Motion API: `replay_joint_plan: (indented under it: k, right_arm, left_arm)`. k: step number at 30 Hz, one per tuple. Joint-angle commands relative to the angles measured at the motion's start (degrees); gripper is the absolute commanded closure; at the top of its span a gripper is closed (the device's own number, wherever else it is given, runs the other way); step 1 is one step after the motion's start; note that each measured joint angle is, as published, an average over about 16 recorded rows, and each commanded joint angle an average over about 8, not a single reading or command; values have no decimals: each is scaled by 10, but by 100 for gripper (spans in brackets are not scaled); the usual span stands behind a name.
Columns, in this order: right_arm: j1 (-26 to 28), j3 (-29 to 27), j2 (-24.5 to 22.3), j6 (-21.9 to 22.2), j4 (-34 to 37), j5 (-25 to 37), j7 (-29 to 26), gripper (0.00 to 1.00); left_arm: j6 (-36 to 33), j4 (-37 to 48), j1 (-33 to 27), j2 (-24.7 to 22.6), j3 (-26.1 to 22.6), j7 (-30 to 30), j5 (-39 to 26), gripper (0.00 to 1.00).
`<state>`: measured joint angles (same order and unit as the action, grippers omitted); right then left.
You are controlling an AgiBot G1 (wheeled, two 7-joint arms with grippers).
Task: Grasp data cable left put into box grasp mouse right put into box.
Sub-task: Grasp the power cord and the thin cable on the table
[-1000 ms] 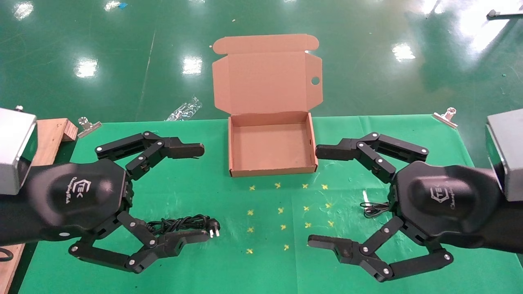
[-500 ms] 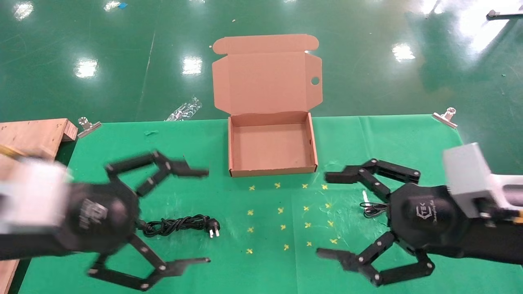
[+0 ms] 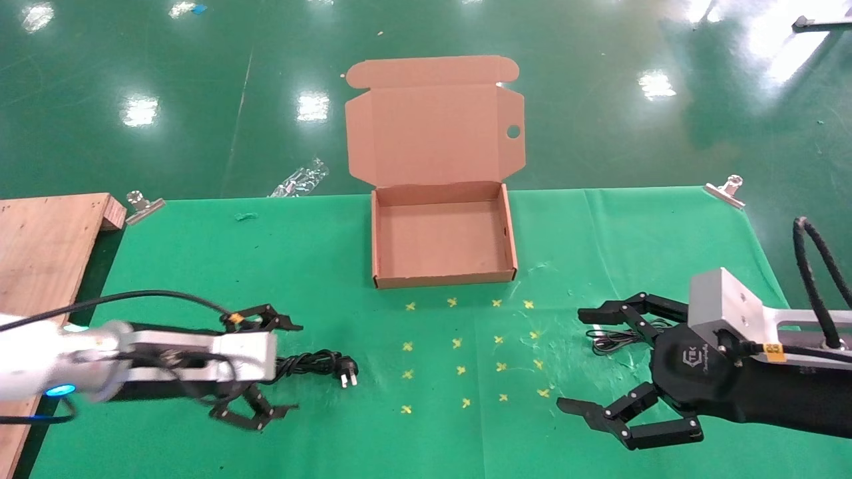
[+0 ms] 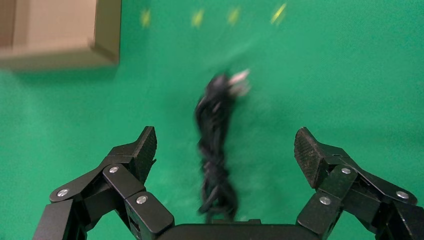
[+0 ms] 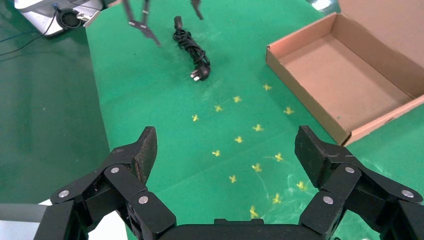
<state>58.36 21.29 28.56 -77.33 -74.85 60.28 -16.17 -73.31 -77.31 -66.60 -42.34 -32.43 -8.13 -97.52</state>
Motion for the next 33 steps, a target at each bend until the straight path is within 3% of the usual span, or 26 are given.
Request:
replay_joint_plan:
  k: [1, 9, 18, 26, 33]
  right_arm:
    - [-1, -1, -1, 2, -3, 0, 0, 0]
    - [-10, -4, -11, 6, -15, -4, -3, 0]
    - [-7, 9, -9, 11, -18, 25, -13, 0]
    - [1, 49, -21, 39, -16, 167, -27, 0]
    - [40, 83, 31, 85, 47, 294, -4, 0]
  left_arm:
    - [18, 1, -3, -17, -15, -17, -47, 0]
    - [39, 7, -4, -61, -48, -93, -156, 0]
    - [43, 10, -2, -80, -56, -138, -189, 0]
    - [42, 11, -2, -80, -57, -138, -190, 0]
    - [42, 11, -2, -80, -57, -138, -190, 0]
